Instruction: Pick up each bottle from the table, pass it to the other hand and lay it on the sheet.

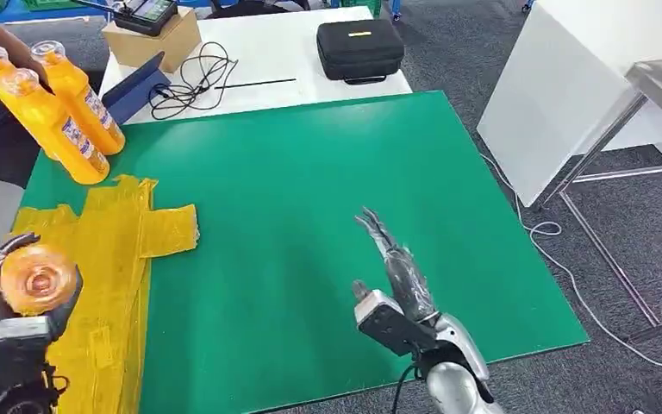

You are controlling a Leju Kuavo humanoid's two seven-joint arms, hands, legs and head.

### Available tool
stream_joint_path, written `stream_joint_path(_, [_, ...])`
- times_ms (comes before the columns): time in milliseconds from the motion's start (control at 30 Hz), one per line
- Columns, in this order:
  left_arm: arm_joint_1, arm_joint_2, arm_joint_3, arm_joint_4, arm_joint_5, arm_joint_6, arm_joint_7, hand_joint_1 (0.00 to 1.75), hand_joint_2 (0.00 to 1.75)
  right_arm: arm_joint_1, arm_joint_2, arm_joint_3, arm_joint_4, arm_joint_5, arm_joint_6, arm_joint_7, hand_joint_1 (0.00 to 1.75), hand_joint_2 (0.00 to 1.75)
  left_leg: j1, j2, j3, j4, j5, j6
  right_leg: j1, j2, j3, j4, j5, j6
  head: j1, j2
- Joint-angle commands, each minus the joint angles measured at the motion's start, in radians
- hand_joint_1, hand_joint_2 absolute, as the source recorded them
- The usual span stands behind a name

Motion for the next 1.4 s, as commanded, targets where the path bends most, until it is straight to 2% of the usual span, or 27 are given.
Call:
stream_joint_path(33, [-0.191, 0.178, -0.14, 0.308, -0.267, 0.138, 0.076, 1.75, 1.75, -0.008, -0.065, -0.036, 0.036, -0.04, 0.022, -0.025, 0.0, 0.0, 0.0, -0.002, 0.002, -0.001, 0.0, -0.001, 0.0, -0.003, 0.003, -0.001, -0.001, 0.0, 0.0, 0.0])
stream_joint_path(100, [-0.228, 0.197, -0.181, 0.378, -0.39, 0.189, 0.114, 1.75, 1.75, -0.041, -0.07, -0.017, 0.071, -0.061, 0.025, -0.033, 0.0, 0.0, 0.0, -0.001, 0.003, -0.001, 0.0, -0.001, 0.0, -0.002, 0.003, -0.001, 0.0, 0.0, 0.0, 0.0])
stream_joint_path(200, [-0.266, 0.185, -0.23, 0.504, -0.47, 0.194, 0.172, 1.75, 1.75, -0.095, -0.07, 0.015, 0.124, -0.088, 0.036, -0.035, 0.0, 0.0, 0.0, 0.0, 0.006, -0.002, 0.0, -0.001, 0.0, -0.002, 0.006, -0.001, -0.001, -0.001, 0.0, 0.0])
stream_joint_path(433, [-0.266, 0.185, -0.23, 0.504, -0.47, 0.194, 0.172, 1.75, 1.75, -0.095, -0.07, 0.015, 0.124, -0.088, 0.036, -0.035, 0.0, 0.0, 0.0, 0.002, 0.005, -0.001, -0.001, -0.001, 0.0, 0.0, 0.005, -0.001, -0.001, 0.0, 0.0, 0.0])
stream_joint_path(633, [-0.302, 0.112, -0.244, 0.673, -0.638, 0.194, 0.244, 1.75, 1.75, -0.072, -0.064, 0.011, 0.084, -0.1, 0.04, -0.01, 0.0, 0.0, -0.001, 0.0, 0.004, -0.002, 0.001, -0.001, -0.001, -0.002, 0.004, -0.001, -0.001, 0.0, 0.0, 0.0])
stream_joint_path(733, [-0.281, 0.08, -0.194, 0.727, -0.673, 0.194, 0.255, 1.75, 1.75, -0.038, -0.066, 0.024, 0.052, -0.097, 0.049, -0.008, 0.0, 0.0, -0.001, 0.0, 0.004, -0.002, 0.0, -0.001, -0.001, -0.001, 0.004, -0.001, -0.001, 0.0, 0.0, 0.0])
stream_joint_path(867, [-0.29, 0.052, -0.127, 0.82, -0.627, 0.194, 0.222, 1.75, 1.75, -0.083, -0.091, 0.05, 0.131, -0.118, 0.045, -0.04, 0.0, 0.0, -0.001, 0.002, 0.007, -0.002, -0.001, -0.001, -0.001, 0.001, 0.007, -0.002, -0.001, 0.0, 0.0, 0.0])
stream_joint_path(1400, [-0.356, -0.023, -0.206, 0.977, -0.445, 0.149, 0.267, 1.75, 1.75, -0.162, -0.092, 0.084, 0.197, -0.15, 0.066, -0.011, 0.0, 0.0, -0.001, 0.002, 0.003, -0.001, 0.0, -0.001, -0.001, 0.001, 0.004, -0.001, 0.0, 0.0, 0.0, 0.0])
